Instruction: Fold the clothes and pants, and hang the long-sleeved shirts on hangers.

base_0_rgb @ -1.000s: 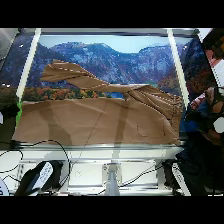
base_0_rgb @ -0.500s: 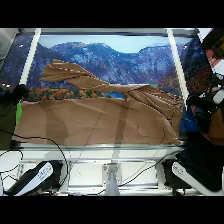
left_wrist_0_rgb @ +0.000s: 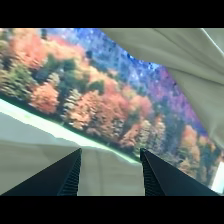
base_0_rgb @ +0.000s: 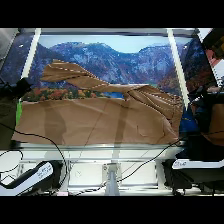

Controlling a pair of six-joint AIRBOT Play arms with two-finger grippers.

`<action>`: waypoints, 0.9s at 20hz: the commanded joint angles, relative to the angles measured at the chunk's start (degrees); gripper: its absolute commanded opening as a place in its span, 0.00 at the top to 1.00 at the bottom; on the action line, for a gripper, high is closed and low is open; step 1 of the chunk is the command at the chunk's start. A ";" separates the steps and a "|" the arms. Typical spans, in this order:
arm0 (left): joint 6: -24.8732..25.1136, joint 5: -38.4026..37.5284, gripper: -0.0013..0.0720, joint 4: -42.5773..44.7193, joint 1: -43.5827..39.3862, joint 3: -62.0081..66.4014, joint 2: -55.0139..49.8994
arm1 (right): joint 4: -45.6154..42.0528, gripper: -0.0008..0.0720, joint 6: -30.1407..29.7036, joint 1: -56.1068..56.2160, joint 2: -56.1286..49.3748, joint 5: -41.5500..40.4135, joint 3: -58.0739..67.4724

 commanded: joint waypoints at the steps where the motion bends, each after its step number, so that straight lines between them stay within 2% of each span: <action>1: 1.25 0.52 0.38 -0.52 -0.02 0.15 -1.64 | 2.34 0.14 -6.12 -0.44 -5.31 -0.72 0.63; 5: 1.22 0.48 0.38 -0.81 -0.68 0.15 -2.34 | 2.58 0.14 -7.67 -0.44 -11.45 2.84 0.63; 9: 1.22 0.48 0.38 -1.84 -1.95 0.15 -2.34 | 2.12 0.14 -15.21 -0.57 -12.85 10.23 0.63; 11: 1.22 0.48 0.38 -2.03 -2.49 0.15 -2.34 | 0.74 0.15 -15.58 -0.57 -12.85 11.21 0.63; 16: 1.25 0.50 0.38 -2.21 -3.82 0.13 -2.34 | -7.76 0.15 -15.45 -0.55 -12.87 21.97 0.50; 18: 1.25 0.50 0.38 -2.23 -3.93 0.13 -2.36 | -7.08 0.30 -15.45 -0.57 -12.87 20.31 -0.31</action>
